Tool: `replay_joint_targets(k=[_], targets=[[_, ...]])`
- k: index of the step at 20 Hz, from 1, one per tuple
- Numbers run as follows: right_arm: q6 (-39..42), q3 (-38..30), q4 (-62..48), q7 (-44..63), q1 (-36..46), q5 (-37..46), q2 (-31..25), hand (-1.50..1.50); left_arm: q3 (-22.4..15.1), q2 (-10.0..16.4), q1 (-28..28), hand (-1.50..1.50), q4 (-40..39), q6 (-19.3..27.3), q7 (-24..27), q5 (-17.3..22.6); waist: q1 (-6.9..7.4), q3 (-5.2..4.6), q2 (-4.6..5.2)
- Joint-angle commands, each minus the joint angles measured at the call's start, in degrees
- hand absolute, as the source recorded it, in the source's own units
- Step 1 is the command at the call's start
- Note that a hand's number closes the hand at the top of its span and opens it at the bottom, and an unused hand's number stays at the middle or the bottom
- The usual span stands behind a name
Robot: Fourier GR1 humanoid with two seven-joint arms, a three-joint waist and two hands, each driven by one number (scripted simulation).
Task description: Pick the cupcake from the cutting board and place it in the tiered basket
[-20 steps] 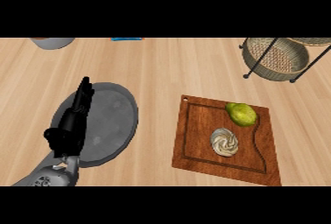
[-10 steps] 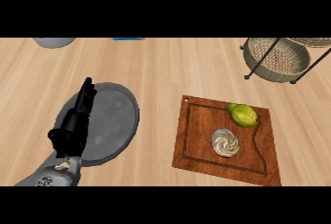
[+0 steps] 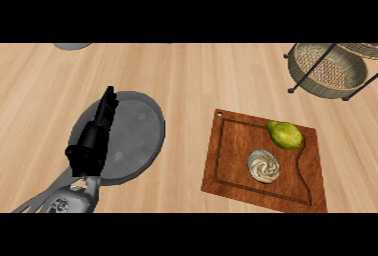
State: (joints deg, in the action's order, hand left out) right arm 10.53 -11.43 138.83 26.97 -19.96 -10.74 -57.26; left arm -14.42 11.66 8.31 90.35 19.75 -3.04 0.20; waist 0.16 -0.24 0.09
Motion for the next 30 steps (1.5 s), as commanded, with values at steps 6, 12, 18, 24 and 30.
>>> replay_joint_targets(k=[6,12,18,24,30], targets=[[-2.43,15.71,4.89,21.59,18.07,3.31,-2.26,-1.5,2.04,0.04,1.44,0.0,0.19,-2.34,-1.23,0.36,0.9,0.15,0.05],[-0.27,24.82,4.73,34.89,27.93,2.18,-1.14,-1.5,-1.5,-3.45,-1.09,0.0,0.4,-0.02,0.1,-3.35,0.77,0.14,-0.03],[0.68,33.87,3.47,40.1,29.79,9.48,4.18,-1.5,2.71,-2.07,-1.1,0.0,-4.22,-4.19,4.66,-0.88,0.18,0.16,-0.07],[4.38,32.32,0.92,38.84,29.61,11.36,3.22,-1.5,4.44,-1.88,0.51,0.0,-2.55,-4.24,1.72,-1.28,-0.1,0.2,-0.1],[7.05,37.6,-2.31,37.25,31.05,17.19,5.62,-1.5,3.55,-3.42,0.79,0.0,-0.92,-3.67,-1.07,-2.71,0.32,0.19,-0.06]])
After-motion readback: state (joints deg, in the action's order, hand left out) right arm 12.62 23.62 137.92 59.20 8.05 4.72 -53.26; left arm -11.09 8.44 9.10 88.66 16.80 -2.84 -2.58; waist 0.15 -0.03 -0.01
